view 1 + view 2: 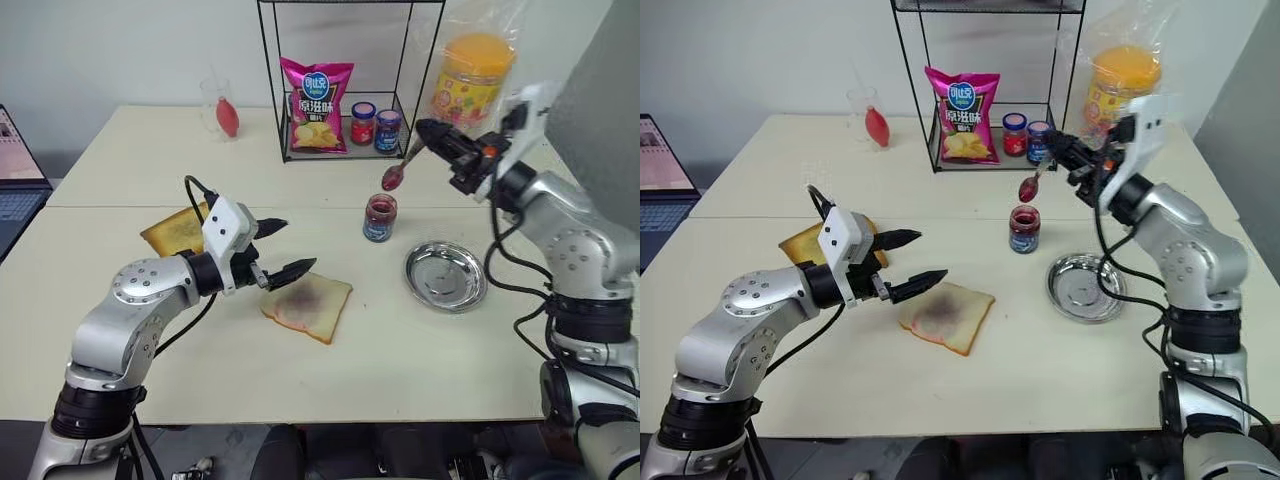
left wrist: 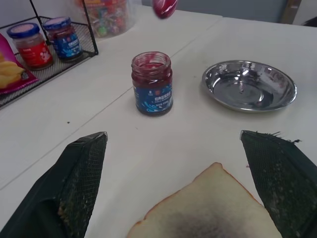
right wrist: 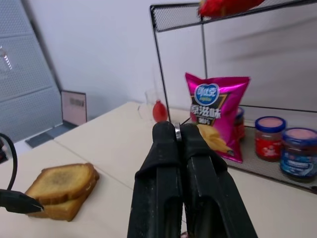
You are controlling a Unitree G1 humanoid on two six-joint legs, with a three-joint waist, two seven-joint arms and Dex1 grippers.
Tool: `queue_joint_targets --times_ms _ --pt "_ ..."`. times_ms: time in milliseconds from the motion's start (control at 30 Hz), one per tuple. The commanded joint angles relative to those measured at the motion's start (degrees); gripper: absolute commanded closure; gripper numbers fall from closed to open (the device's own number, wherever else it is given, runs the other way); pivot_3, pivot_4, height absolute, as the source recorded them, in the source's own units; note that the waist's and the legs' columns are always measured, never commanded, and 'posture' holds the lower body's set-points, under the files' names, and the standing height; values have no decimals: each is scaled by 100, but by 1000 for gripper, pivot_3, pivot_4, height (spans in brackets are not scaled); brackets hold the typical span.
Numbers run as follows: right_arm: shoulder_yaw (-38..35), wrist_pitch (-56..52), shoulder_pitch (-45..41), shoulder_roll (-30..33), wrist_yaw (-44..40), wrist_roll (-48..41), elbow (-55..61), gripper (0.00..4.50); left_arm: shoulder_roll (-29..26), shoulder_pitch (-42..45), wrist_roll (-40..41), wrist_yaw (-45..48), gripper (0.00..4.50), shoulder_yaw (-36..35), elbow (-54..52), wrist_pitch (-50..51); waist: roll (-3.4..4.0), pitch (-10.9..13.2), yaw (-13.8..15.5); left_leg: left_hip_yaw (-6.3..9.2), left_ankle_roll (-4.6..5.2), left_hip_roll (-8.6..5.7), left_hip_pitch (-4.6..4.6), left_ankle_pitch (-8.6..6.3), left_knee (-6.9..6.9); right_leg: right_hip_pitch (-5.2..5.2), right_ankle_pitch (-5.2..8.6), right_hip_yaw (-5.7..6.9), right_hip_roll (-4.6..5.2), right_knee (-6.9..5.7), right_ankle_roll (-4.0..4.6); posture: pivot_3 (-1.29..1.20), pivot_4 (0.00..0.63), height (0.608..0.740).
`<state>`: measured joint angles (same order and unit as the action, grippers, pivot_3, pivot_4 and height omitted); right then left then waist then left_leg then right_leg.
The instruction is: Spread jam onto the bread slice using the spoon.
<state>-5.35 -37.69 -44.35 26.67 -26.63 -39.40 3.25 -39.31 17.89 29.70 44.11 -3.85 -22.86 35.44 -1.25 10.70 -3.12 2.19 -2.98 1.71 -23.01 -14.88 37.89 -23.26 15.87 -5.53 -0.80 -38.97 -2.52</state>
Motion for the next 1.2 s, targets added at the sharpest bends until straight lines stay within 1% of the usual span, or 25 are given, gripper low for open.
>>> queue_joint_targets --times_ms 33,200,400,567,767,900,1067,1200 --pt "290 648 -221 -25 -363 623 -320 4464 -95 -84 239 30 0 -186 -365 140 0 0 4 -2 0 -1 -1 0 0 0 0 -1 2 1 0 0 150 740" --pt "481 1193 -282 -132 -579 1159 -668 4464 -152 -193 428 72 0 -248 -560 261 0 0 0 -1 0 -3 -2 0 1 -3 0 1 8 -2 0 0 150 740" --pt "578 1572 -338 -263 -696 1611 -998 4464 -219 -250 466 45 0 -245 -622 285 0 0 -14 -1 0 -1 4 0 2 -3 -1 0 4 -8 1 0 150 740" --pt "801 1884 -369 -326 -805 2081 -1371 4464 -260 -239 463 33 0 -234 -591 268 0 0 -14 -2 0 -2 3 0 2 -3 -1 -1 4 -6 1 0 150 740" --pt "855 2190 -401 -422 -874 2404 -1720 4464 -287 -231 449 32 0 -230 -591 267 0 0 -14 -1 0 -2 3 0 1 -3 -1 0 4 -6 1 0 150 740" --pt "816 1825 -382 -550 -893 2331 -1839 4464 -313 -232 425 43 0 -205 -608 255 0 0 -14 -1 0 -2 3 0 1 -3 -1 0 4 -7 2 0 150 740" --pt "775 1716 -393 -590 -897 2377 -1928 4464 -327 -196 454 35 0 -215 -640 257 0 1 -14 0 0 -2 3 0 1 -3 -1 1 4 -8 2 0 150 740" --pt "628 1328 -399 -700 -859 2180 -1898 4464 -320 -157 472 28 0 -239 -614 257 0 1 -15 0 0 -2 3 0 1 -3 -1 0 4 -7 2 0 150 740"
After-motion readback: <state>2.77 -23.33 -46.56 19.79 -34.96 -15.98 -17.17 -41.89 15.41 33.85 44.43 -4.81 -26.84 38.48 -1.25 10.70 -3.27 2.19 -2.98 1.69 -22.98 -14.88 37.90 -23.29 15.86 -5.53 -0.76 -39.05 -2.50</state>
